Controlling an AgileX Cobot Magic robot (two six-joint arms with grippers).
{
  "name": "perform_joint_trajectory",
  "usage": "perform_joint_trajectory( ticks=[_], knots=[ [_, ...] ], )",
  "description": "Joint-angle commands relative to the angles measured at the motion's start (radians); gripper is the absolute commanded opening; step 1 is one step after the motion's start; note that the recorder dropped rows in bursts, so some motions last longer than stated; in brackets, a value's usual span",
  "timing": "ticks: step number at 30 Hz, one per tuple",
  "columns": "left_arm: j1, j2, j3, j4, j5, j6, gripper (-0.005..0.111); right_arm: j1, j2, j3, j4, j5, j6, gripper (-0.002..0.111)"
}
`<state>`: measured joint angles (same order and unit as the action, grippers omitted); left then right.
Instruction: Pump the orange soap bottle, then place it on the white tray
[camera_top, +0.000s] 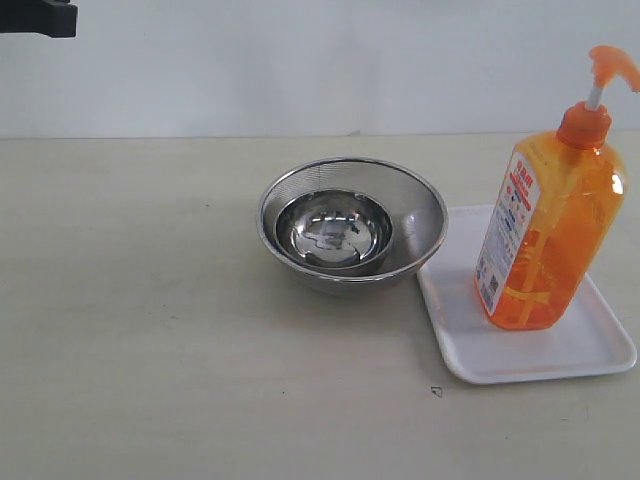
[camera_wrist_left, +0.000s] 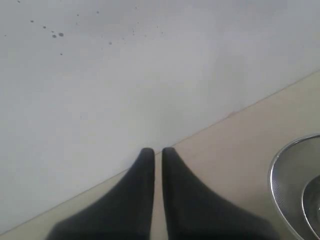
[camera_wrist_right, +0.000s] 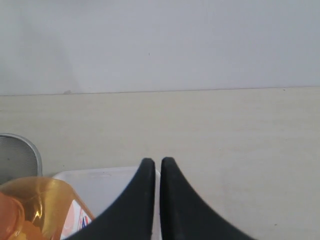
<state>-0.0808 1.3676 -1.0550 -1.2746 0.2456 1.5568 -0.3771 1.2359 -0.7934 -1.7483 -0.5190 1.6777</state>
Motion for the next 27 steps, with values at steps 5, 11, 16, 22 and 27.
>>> perform_joint_trajectory(
  ticks=[5, 11, 16, 22, 27],
  knots=[
    [0.000, -0.004, 0.003, -0.011, 0.005, 0.004, 0.005, -0.003, -0.005, 0.005, 0.004, 0.004, 0.000, 0.000],
    [0.000, -0.004, 0.003, -0.011, 0.005, 0.004, 0.005, -0.001, -0.005, 0.005, 0.004, 0.004, -0.002, 0.000],
    [0.000, -0.004, 0.003, -0.011, 0.005, 0.004, 0.005, -0.001, -0.012, 0.005, 0.004, 0.004, 0.006, 0.000],
    [0.000, -0.004, 0.003, -0.011, 0.005, 0.004, 0.005, 0.052, -0.091, 0.005, 0.004, 0.043, 0.006, 0.000],
    [0.000, -0.004, 0.003, -0.011, 0.004, 0.004, 0.005, 0.104, -0.142, 0.005, 0.004, 0.057, 0.006, 0.000]
  ],
)
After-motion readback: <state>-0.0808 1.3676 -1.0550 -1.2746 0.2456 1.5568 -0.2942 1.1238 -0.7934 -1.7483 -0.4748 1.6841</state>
